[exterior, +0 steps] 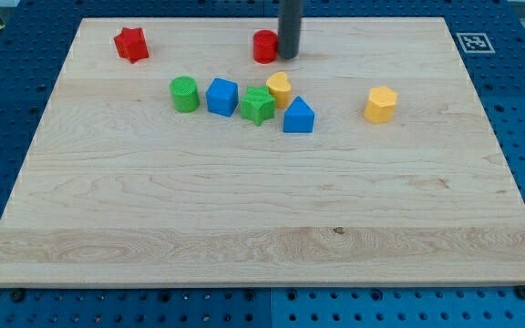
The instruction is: Move the yellow hexagon to the top right
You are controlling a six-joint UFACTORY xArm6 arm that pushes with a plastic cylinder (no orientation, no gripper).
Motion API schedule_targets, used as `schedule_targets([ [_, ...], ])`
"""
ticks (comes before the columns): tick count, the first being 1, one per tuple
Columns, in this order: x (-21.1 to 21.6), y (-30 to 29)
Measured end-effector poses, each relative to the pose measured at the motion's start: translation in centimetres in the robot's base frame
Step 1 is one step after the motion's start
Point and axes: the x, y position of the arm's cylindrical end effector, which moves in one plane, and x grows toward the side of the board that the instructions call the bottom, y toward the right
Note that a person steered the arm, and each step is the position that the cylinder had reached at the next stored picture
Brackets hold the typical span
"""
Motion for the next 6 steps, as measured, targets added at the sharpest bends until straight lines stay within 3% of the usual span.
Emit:
schedule_targets([
  [1,0.0,-0.5],
  [3,1.8,12.6],
  [4,5.0,17.1],
  [6,5.4,7.8],
])
